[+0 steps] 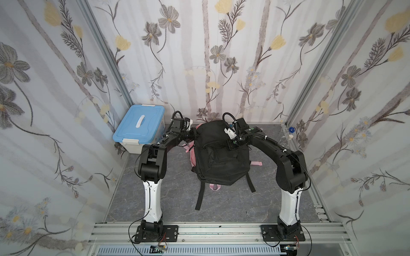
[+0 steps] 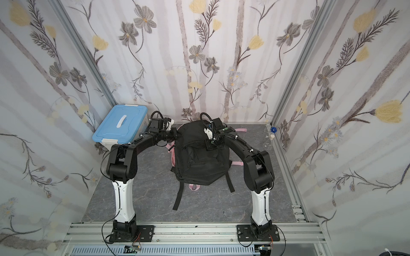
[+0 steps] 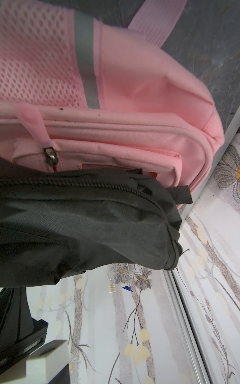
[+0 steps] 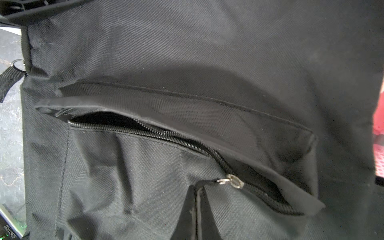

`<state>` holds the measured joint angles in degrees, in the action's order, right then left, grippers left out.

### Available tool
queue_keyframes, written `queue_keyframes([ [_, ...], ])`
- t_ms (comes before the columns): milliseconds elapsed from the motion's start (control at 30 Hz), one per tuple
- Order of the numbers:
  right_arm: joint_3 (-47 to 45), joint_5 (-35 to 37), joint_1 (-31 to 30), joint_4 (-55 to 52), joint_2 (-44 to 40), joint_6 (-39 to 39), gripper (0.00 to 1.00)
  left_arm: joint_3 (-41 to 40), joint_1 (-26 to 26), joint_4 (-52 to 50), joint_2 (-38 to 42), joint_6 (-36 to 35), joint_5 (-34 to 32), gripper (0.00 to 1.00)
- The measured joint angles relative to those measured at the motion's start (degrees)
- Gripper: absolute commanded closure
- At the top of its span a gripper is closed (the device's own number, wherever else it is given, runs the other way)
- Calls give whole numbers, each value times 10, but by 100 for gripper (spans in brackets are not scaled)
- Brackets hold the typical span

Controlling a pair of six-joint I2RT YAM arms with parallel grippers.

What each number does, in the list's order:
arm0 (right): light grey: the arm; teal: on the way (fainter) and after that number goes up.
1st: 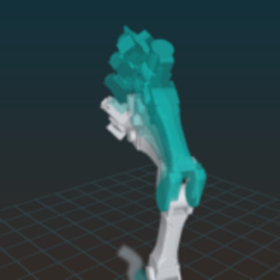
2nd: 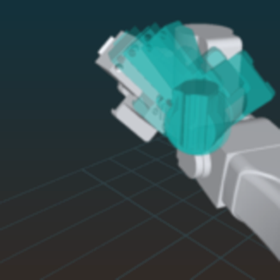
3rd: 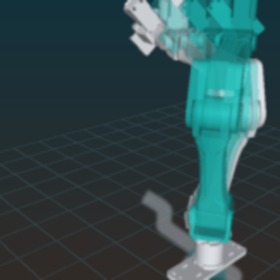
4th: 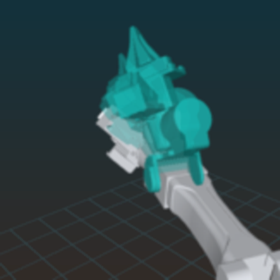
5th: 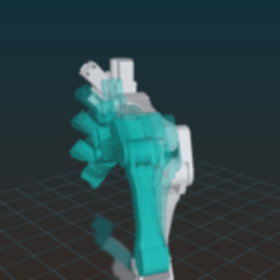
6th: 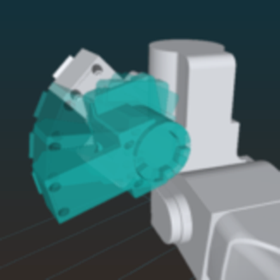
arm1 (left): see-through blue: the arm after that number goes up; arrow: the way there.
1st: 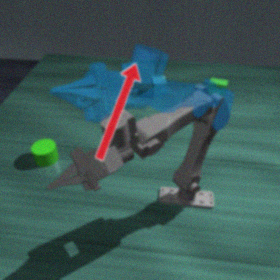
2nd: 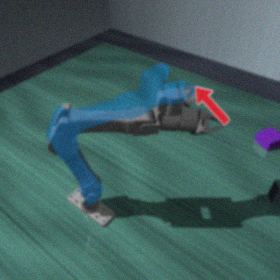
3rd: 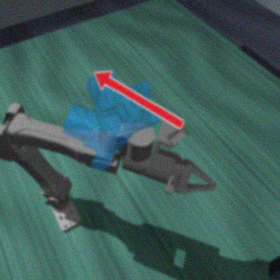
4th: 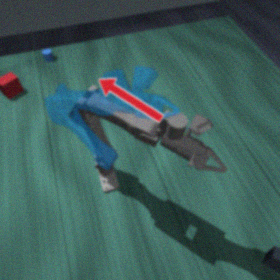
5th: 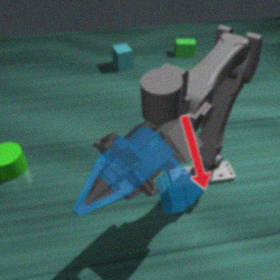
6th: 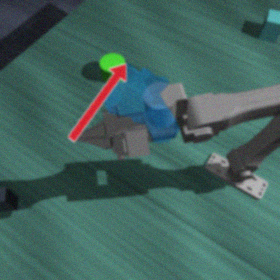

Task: Zip up the backpack
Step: Zip the zipper on the backpack.

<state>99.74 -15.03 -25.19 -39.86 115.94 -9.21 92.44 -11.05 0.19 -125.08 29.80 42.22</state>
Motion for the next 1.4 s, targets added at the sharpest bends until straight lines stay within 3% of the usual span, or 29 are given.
queue_keyframes([
  [200, 30, -8, -16, -20, 18, -3, 100, 0, 0, 0, 1, 0, -1, 100],
  [933, 116, -147, -26, -53, 58, -46, 100, -3, -6, 0, 7, 1, -4, 100],
  [1400, 163, -181, -48, -75, 86, -59, 100, -2, -9, 0, 7, 1, -4, 100],
])
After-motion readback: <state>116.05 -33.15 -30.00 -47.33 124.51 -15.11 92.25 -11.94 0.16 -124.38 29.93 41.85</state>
